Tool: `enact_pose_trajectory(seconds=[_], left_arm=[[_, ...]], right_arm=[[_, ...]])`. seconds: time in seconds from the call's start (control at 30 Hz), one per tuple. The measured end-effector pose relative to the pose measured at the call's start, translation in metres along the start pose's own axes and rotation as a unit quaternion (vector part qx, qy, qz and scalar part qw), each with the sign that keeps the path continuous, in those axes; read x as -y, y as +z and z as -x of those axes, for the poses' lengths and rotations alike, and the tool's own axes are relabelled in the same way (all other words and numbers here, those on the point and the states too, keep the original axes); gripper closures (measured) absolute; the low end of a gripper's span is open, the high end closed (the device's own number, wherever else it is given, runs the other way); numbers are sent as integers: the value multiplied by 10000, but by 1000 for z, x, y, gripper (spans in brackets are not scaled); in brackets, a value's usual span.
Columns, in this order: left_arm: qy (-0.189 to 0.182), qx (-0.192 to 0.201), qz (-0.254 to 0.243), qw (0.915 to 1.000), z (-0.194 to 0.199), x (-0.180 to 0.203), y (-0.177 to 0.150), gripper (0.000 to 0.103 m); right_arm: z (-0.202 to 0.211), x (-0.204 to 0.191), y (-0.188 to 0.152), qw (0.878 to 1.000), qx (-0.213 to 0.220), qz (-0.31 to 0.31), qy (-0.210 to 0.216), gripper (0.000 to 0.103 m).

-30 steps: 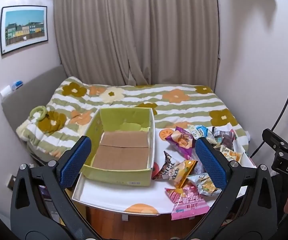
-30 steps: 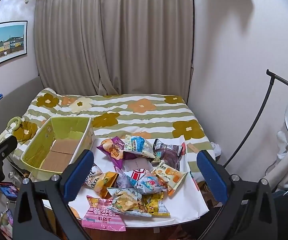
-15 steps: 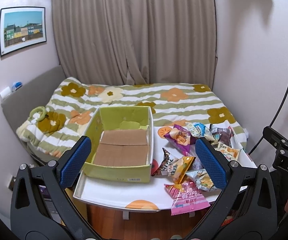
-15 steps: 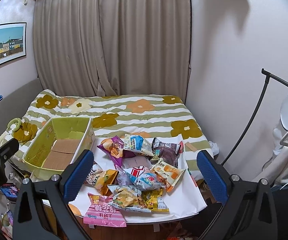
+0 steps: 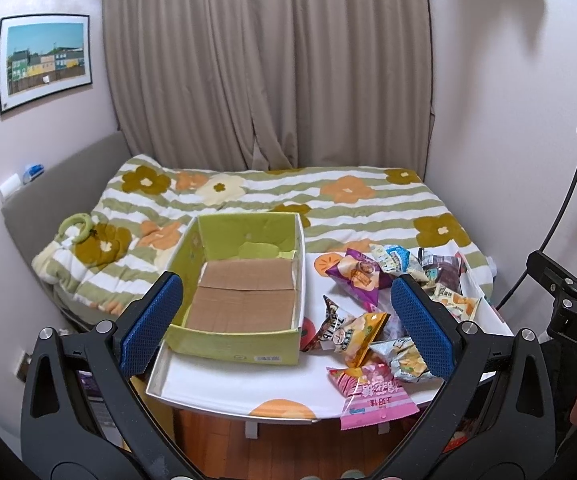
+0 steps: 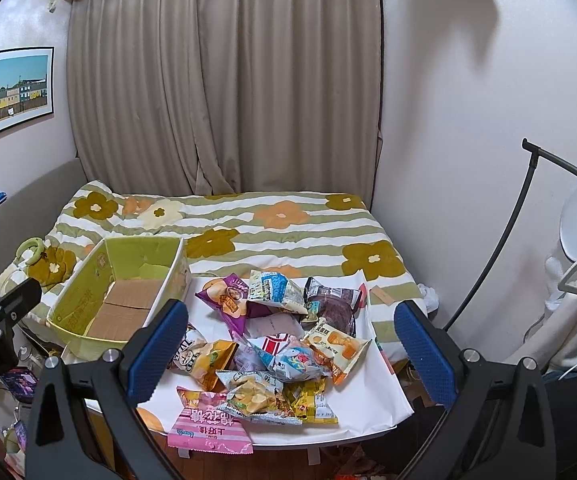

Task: Organize snacks

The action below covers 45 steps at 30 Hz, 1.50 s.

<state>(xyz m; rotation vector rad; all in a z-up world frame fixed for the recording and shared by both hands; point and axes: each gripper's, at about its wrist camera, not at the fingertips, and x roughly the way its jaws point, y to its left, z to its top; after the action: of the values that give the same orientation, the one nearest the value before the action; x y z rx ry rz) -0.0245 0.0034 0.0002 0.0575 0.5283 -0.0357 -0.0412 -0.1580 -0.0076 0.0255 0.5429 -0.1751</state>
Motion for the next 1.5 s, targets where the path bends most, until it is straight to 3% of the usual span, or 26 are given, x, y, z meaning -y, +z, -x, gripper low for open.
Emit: enact_pose_trajectory(seconds=[1.5], left_arm=[[-10, -61, -4, 10000, -2, -2, 2, 0]], right_arm=[[-3, -5, 1, 10000, -14, 10, 57, 0]])
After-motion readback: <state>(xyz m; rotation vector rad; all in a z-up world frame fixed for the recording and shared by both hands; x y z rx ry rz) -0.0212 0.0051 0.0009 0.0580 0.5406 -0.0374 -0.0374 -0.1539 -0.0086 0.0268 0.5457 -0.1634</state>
